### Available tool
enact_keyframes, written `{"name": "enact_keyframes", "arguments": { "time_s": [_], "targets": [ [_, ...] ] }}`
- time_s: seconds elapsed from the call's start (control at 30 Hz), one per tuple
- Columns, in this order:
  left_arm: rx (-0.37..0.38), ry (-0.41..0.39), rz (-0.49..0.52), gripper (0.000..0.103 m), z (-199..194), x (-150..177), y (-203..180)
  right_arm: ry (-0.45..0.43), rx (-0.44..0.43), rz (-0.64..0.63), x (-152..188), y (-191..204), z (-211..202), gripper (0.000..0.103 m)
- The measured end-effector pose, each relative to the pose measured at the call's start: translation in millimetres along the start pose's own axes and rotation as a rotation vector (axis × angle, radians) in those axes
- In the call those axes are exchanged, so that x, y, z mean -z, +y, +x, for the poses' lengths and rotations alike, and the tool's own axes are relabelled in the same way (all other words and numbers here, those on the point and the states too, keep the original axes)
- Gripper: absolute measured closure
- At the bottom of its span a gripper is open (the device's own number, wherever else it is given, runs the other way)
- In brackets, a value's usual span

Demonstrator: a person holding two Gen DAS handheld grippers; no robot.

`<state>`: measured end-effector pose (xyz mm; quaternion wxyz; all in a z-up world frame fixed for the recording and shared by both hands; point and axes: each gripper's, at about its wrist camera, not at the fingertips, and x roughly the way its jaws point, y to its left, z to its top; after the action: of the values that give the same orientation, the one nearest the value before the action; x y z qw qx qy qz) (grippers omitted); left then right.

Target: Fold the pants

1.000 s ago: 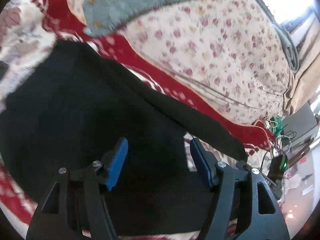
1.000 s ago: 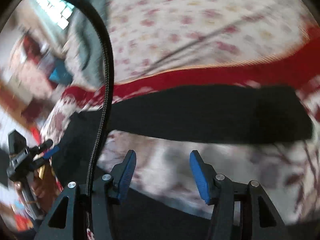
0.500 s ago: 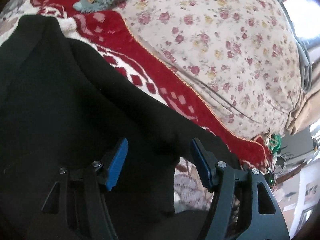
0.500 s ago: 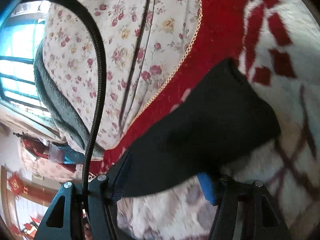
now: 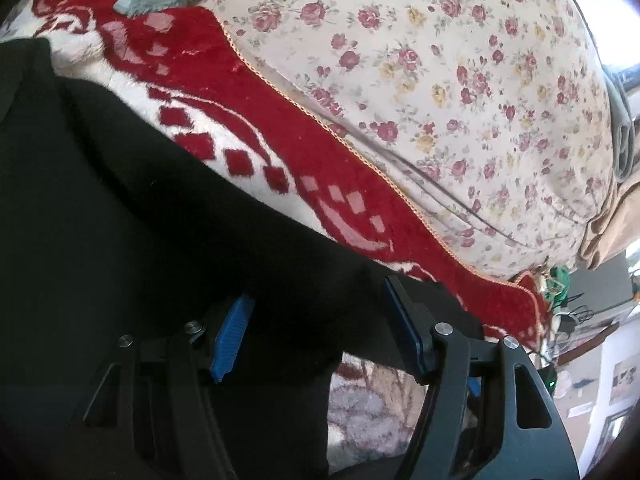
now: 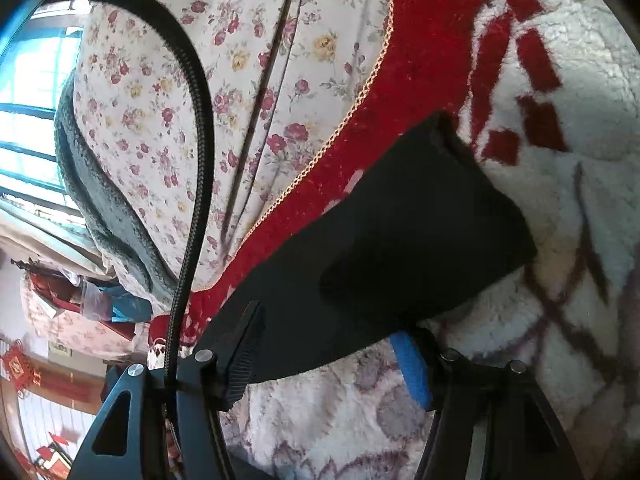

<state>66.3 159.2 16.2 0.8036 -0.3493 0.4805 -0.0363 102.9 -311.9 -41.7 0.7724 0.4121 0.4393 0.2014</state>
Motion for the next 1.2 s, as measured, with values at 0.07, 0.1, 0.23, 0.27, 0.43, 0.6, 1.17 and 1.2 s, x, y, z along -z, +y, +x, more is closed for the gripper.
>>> {"name": "enact_keyframes", "arguments": {
  "time_s": [0.07,0.1,0.23,0.27,0.43,0.6,1.17,1.2],
  "targets": [
    [0.018,-0.007,0.006,0.038,-7.8,5.8,4.4,-0.004,0.012,0.013,4.7,-0.2,-10.7,0.043],
    [0.016,-0.013,0.002,0.038,-8.5,6.6,6.7,-0.012,0.018,0.016,5.2,-0.6,-13.3,0.043],
    [-0.002,-0.024,0.008,0.038,3.7,-6.4,2.8,-0.041,0.0,0.042,-1.5,-8.7,-4.8,0.043],
    [-0.005,-0.031,0.016,0.038,6.3,-9.5,1.1,-0.05,0.003,0.043,-4.3,-7.1,-1.4,0.043],
    [0.049,-0.042,-0.003,0.038,16.5,-22.9,4.6,-0.086,-0.026,-0.007,-14.1,-6.2,8.7,0.07],
    [0.025,-0.071,0.046,0.084,9.4,-24.2,6.6,-0.125,-0.099,-0.005,-13.1,-14.3,1.1,0.096],
    [0.019,-0.199,0.165,0.098,-61.0,14.9,-18.8,-0.244,-0.208,-0.187,38.0,40.8,-89.3,0.098],
    [0.017,-0.215,0.189,0.098,-71.7,22.6,-22.3,-0.245,-0.207,-0.197,41.7,43.0,-95.2,0.098]
  ]
}}
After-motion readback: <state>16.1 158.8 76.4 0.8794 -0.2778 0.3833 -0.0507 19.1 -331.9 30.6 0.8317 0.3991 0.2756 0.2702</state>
